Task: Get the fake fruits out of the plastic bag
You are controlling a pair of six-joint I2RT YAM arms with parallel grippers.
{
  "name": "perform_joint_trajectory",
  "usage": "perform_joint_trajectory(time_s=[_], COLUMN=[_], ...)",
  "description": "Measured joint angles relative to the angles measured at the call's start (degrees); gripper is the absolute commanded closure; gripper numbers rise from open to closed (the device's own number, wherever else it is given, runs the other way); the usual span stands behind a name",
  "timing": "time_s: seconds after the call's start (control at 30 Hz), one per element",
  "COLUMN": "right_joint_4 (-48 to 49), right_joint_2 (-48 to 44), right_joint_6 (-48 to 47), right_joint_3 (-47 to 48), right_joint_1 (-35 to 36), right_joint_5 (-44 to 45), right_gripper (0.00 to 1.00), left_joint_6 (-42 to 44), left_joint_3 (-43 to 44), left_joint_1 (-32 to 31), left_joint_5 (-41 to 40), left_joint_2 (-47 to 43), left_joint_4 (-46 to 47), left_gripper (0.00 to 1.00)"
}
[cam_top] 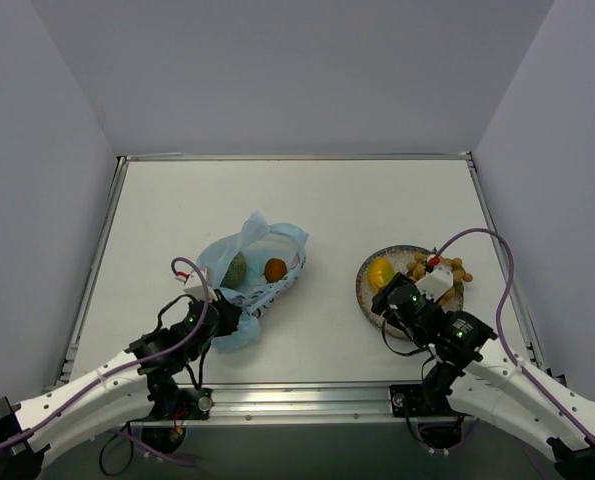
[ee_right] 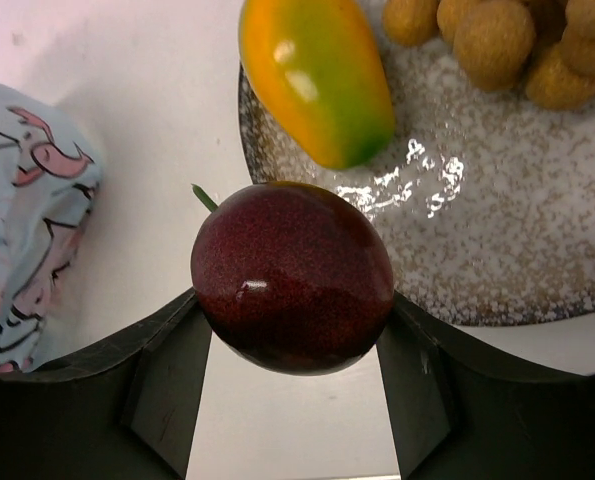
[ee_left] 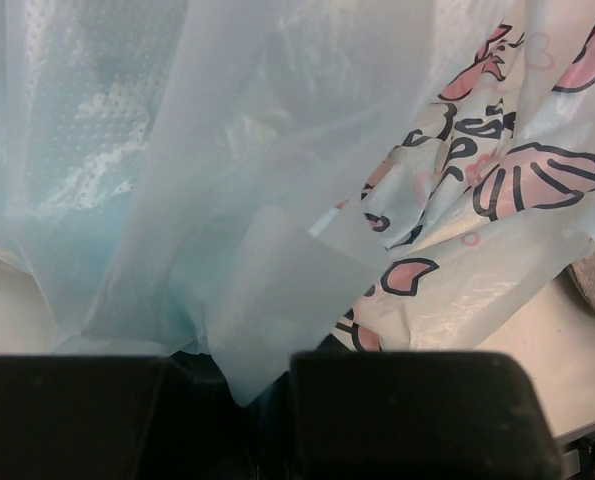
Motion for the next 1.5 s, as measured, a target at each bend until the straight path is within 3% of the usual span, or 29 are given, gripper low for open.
perform_joint_trajectory(time_s=[0.37,0.5,0.53,0.6,0.8,0.9,0.93,1.0,1.03,1.13,1.3,1.5], right_joint_4=[-2.6,-2.67,-2.67,-2.67,-2.69,-3.13,-3.28,-3.28,-2.99,-1.64,6.97,20.46], right_joint_2=[8.39,9.07,9.14,9.44,11.08,11.1,11.08,11.23,11.52,16.55,34.99,52.61], right_joint_6=[1.25,2.67,2.97,3.39,3.37,2.34,1.68,-0.42,-1.66,-5.62,-13.99,-23.52], right_joint_3=[-0.07,-0.07,-0.07,-0.07,-0.02,1.05,1.92,4.81,6.69,14.75,28.59,34.73], right_joint_1=[0.0,0.0,0.0,0.0,0.0,0.0,0.04,0.55,1.2,7.67,19.96,23.02], right_joint_5=[-5.35,-4.7,-4.5,-4.17,-3.74,-3.54,-3.39,-3.1,-2.73,-0.17,4.66,4.85], right_gripper=[0.56,0.44,0.33,0.25,0.14,0.26,0.39,0.52,0.66,0.73,0.78,0.82], left_joint_6=[0.46,0.48,0.48,0.46,0.46,0.46,0.46,0.48,0.55,0.66,0.63,0.55], left_joint_3=[0.0,0.0,-0.07,-0.46,-0.66,-0.68,-0.68,-0.83,-1.07,-2.03,-3.87,-4.52], left_joint_1=[0.31,0.31,0.31,0.31,0.33,0.33,0.33,0.33,0.35,0.35,0.35,0.17], left_joint_5=[0.02,0.02,0.02,0.04,0.26,0.46,0.48,0.61,0.76,1.44,2.91,4.33], left_joint_2=[0.0,-0.02,-0.11,-0.55,-0.92,-0.92,-0.92,-0.9,-0.81,0.04,2.51,4.33], left_joint_4=[1.77,2.27,2.4,2.64,2.73,2.99,3.1,3.58,4.02,5.09,7.56,9.6], left_gripper=[0.98,0.98,0.97,0.98,0.98,0.98,0.98,0.98,0.98,0.98,0.98,0.98])
